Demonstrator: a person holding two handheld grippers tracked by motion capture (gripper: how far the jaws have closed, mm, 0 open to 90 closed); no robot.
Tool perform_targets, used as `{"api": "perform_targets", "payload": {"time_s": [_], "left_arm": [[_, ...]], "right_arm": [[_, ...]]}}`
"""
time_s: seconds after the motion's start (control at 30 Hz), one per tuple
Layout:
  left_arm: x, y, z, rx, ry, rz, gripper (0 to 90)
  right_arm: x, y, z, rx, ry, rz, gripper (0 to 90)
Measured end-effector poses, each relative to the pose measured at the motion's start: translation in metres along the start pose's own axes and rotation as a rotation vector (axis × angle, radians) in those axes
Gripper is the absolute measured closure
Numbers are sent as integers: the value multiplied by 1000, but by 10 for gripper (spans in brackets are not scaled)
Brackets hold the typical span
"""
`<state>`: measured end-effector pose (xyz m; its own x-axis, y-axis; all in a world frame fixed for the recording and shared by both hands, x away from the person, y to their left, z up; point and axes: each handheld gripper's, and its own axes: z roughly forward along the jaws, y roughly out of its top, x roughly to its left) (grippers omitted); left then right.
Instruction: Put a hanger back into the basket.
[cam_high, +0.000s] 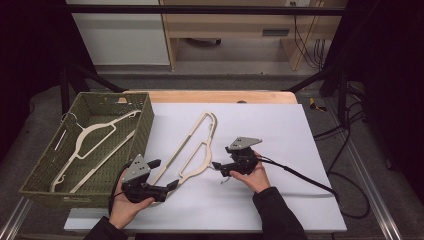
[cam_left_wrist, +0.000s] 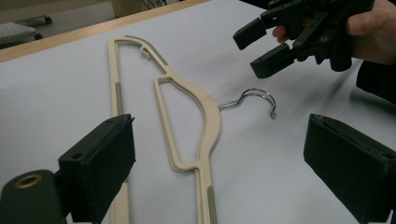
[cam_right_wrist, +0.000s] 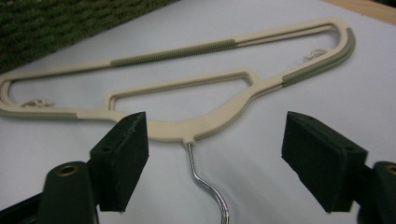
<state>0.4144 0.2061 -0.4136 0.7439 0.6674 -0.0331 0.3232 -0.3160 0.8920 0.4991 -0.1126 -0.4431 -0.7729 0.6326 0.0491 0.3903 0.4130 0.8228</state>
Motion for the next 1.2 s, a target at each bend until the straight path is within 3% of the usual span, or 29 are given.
{"api": "perform_targets", "payload": {"time_s": [0.23,0.4,0.77,0.87,1.2], "left_arm": [[-3,-3,6,21,-3,2,92],[-4,-3,7,22,-4,8,94],[-4,-3,7,22,-6,3,99],[-4,-3,8,25,-8,3,99],[-5,2,18,45,-8,15,105]], "right_arm": [[3,-3,19,59,23,-35,373],[0,-8,36,102,39,-31,546],[-1,-14,43,170,71,-31,763],[-1,-14,44,172,100,-32,851],[-3,-12,42,170,127,-31,888]]}}
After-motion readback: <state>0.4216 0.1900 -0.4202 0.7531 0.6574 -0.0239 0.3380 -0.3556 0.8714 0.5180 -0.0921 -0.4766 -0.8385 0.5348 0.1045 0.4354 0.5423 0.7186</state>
